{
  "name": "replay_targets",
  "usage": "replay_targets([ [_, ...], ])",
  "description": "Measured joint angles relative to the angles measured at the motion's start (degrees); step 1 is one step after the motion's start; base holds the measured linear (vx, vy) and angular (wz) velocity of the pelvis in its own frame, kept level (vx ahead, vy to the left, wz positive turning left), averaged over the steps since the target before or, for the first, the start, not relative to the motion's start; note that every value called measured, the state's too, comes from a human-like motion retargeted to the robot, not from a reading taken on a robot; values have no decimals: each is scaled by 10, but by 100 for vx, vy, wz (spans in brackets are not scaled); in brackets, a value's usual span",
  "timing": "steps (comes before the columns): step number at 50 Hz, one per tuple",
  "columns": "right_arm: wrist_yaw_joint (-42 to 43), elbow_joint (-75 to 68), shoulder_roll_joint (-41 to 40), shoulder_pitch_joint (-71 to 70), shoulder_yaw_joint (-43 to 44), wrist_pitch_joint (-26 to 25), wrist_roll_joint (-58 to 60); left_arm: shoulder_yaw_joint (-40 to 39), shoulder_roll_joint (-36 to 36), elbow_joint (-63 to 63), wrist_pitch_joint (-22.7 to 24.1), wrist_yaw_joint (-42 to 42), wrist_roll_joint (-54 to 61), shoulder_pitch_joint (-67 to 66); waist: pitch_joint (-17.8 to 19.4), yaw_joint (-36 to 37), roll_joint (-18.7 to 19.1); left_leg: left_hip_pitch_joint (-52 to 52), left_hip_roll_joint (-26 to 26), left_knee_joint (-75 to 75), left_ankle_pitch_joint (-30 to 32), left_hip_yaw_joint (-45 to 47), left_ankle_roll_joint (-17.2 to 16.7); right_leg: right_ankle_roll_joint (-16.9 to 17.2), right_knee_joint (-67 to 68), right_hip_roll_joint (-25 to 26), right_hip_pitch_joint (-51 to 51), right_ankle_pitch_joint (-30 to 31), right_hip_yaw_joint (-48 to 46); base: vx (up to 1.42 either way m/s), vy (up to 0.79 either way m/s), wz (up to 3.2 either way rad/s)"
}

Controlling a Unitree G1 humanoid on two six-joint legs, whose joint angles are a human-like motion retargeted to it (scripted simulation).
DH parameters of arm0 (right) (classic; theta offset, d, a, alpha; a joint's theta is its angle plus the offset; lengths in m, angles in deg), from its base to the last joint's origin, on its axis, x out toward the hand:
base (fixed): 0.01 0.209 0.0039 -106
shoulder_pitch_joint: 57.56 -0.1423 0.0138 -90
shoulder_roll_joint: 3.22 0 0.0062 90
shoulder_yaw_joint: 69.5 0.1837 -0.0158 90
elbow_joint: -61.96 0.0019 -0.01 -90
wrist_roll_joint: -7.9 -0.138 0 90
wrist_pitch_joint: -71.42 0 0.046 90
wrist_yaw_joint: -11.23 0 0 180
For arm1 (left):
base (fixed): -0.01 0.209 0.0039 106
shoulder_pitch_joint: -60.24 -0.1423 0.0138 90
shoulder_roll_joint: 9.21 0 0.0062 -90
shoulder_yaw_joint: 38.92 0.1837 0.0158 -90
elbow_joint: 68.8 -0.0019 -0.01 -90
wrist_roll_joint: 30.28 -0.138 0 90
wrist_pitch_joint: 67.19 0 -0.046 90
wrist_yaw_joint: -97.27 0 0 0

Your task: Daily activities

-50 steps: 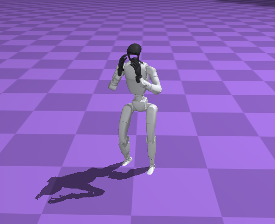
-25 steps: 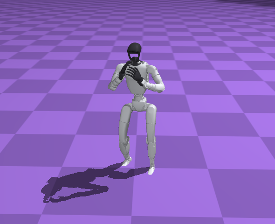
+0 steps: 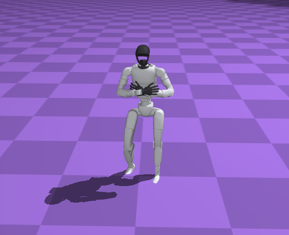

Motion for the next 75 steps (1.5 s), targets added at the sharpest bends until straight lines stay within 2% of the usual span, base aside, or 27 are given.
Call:
replay_targets([
  [6, -14, -4, -8, -15, -22, 4, -20, 4, 21, -10, 0, -15, 5, 0, 14, -1, -3, 1, -3, -12, 11, -8, -5, -7, 8, -4, -2, 7, -6, -2, 1, 24],
  [22, -14, 40, -12, 20, -16, 13, -130, 2, 80, -13, -12, -37, 27, -20, 41, 22, -17, -17, 0, -20, 28, -41, -20, -29, 18, -7, -2, 33, -45, 0, 1, 31],
  [28, 20, 62, -16, 34, -3, 31, -170, -7, 94, -7, 4, -10, 32, -30, 46, 29, -19, -26, -1, -11, 26, -54, -25, -40, 29, -10, -3, 43, -60, 1, 1, 34],
  [31, 42, 77, -21, 33, 19, 48, -180, -40, 89, -2, 21, 17, 29, -39, 45, 31, -20, -31, -5, 1, 19, -60, -24, -45, 41, -15, -2, 46, -66, 3, 1, 35],
  [37, 104, 122, -19, 31, 142, 91, -135, -192, 62, 12, 56, 62, 4, -61, 26, 29, -25, -42, -14, 40, -3, -67, -22, -46, 60, -23, 5, 52, -72, 4, 1, 33],
  [45, 210, 190, -36, 25, 295, 132, -55, -337, 39, 53, 86, 89, -56, -29, -32, 12, -20, -51, -19, 99, -38, -82, -33, -50, 66, -17, 27, 59, -71, 6, -2, 27],
  [50, 248, 208, -40, 1, 328, 139, -21, -363, 17, 55, 89, 118, -90, 3, -45, 12, -15, -59, -14, 130, -54, -90, -46, -55, 56, -4, 40, 70, -75, 4, -3, 15],
  [54, 236, 207, -34, 18, 335, 137, -17, -376, 11, 36, 71, 90, -82, -25, -45, 18, -14, -62, -8, 146, -68, -92, -48, -53, 48, 5, 49, 75, -77, 0, 0, 0],
  [58, 218, 208, -28, 43, 336, 137, -28, -398, 15, 32, 60, 59, -55, -56, -54, 23, -14, -60, -6, 159, -81, -91, -47, -53, 45, 10, 58, 74, -78, 3, -1, 1],
  [65, 231, 209, -33, 68, 341, 141, -60, -448, 32, 47, 74, 51, 22, -75, -84, 20, -5, -49, 4, 162, -90, -95, -57, -54, 24, 26, 81, 82, -79, 6, -3, 5],
  [75, 229, 189, -47, 96, 348, 125, -61, -463, 60, 39, 60, 8, 103, -97, -111, 13, -1, -30, 6, 162, -94, -112, -62, -57, 8, 34, 113, 86, -93, 1, -1, 5],
])
